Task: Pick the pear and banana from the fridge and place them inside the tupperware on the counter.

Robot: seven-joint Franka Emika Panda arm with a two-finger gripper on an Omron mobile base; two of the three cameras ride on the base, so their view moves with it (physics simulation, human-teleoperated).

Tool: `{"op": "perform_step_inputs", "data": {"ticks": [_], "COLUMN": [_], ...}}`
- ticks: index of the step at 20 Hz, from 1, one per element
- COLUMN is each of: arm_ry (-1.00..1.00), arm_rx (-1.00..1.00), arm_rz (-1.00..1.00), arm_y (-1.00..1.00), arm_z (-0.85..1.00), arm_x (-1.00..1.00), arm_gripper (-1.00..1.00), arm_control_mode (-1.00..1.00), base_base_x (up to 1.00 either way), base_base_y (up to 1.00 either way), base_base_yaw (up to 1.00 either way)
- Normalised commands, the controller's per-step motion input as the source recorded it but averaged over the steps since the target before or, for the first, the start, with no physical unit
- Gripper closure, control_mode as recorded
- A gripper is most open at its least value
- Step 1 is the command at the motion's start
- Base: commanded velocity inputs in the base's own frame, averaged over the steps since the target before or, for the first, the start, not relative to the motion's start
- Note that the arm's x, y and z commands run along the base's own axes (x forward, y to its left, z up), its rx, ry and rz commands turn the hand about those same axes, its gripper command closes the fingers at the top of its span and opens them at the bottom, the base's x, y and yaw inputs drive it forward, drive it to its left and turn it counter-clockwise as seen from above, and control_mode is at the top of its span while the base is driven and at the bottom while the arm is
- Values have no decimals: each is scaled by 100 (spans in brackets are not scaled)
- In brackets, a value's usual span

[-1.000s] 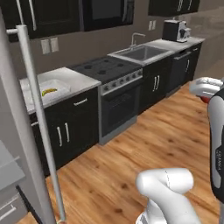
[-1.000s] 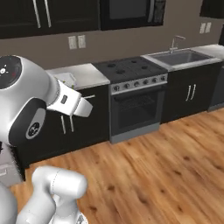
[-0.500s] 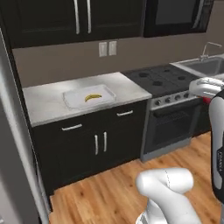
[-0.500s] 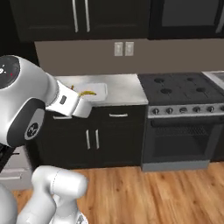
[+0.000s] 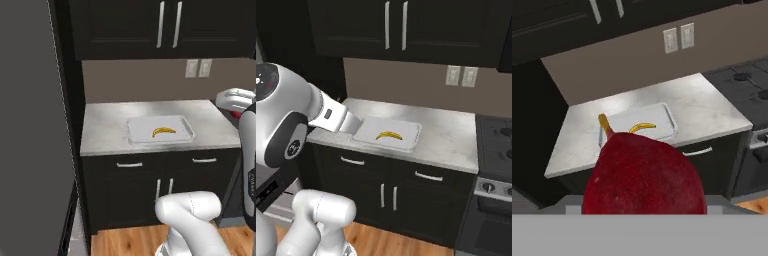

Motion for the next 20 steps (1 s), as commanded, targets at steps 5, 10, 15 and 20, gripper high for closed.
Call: {"op": "perform_step_inputs", "data": {"ticks": [5, 10, 15, 20], "arm_ry": [0, 0, 0, 18], "arm_rx": [0, 0, 0, 0], "arm_rz": [0, 0, 0, -9], "arm_y": [0, 0, 0, 0], "arm_z": [0, 0, 0, -8], "arm_x": [0, 0, 0, 25], "arm_gripper": [100, 100, 100, 100], "arm_control_mode": [100, 100, 100, -100], "base_base_x": [98, 68, 32, 5], "base_base_y": [-4, -7, -7, 0], "base_base_yaw": [38, 11, -1, -1]}}
